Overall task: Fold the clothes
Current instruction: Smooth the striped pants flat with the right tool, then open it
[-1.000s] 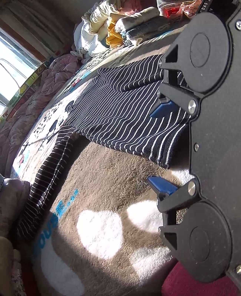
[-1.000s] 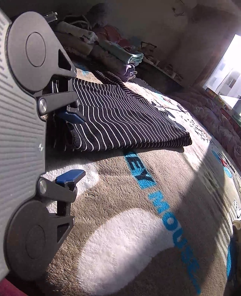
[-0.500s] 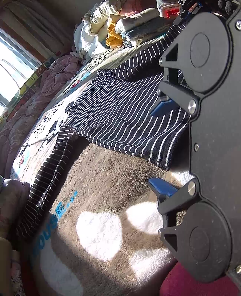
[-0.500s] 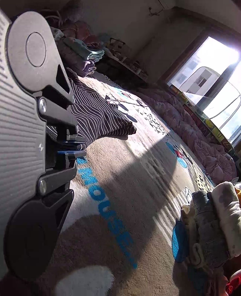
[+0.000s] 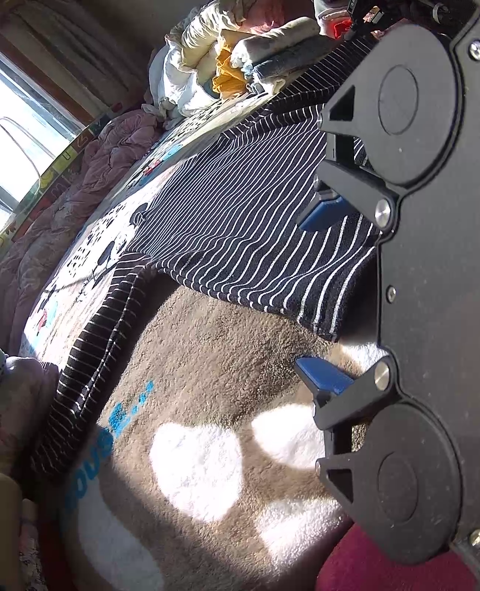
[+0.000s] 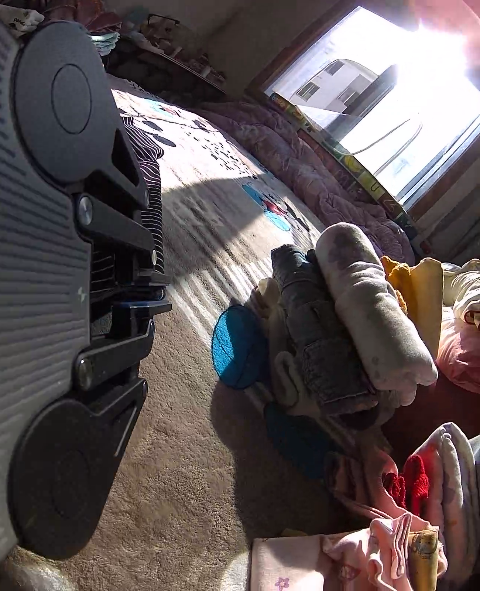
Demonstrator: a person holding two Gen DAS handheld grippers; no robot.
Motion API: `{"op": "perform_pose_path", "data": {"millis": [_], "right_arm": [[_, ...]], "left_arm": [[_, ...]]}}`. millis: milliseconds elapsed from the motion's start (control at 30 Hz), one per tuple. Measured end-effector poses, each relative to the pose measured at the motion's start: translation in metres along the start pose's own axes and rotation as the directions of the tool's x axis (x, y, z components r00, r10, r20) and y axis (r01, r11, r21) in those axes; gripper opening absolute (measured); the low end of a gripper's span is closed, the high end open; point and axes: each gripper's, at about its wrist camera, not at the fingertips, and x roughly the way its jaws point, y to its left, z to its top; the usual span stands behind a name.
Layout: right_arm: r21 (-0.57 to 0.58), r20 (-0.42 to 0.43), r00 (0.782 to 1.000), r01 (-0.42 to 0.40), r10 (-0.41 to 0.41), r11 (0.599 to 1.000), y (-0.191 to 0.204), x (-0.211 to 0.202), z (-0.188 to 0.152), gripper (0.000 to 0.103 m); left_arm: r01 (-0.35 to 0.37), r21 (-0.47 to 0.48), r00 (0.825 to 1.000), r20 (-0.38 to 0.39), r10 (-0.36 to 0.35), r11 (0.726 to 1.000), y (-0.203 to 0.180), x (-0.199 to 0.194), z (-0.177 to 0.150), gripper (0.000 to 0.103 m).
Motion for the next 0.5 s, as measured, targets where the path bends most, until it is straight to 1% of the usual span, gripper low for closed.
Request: {"op": "perform_pose_path", "data": {"millis": [200, 367, 500], "right_arm": [[-0.030, 0.015, 0.999, 0.043, -0.042, 0.999, -0.009, 0.013, 0.027, 0.009], [-0.113, 0.010, 0.997, 0.077, -0.077, 0.991, 0.005, 0.037, 0.050, 0.009], [-0.176, 0.037, 0.994, 0.103, -0.098, 0.979, 0.018, 0.050, 0.072, 0.009]], "left_arm": [[-0.005, 0.014, 1.000, 0.000, 0.005, 1.000, -0.002, 0.002, 0.000, 0.079], [-0.015, 0.036, 1.000, 0.000, 0.015, 0.999, -0.005, 0.003, -0.001, 0.080], [-0.013, 0.038, 1.000, 0.000, 0.013, 0.999, -0.005, 0.003, -0.001, 0.081]]}}
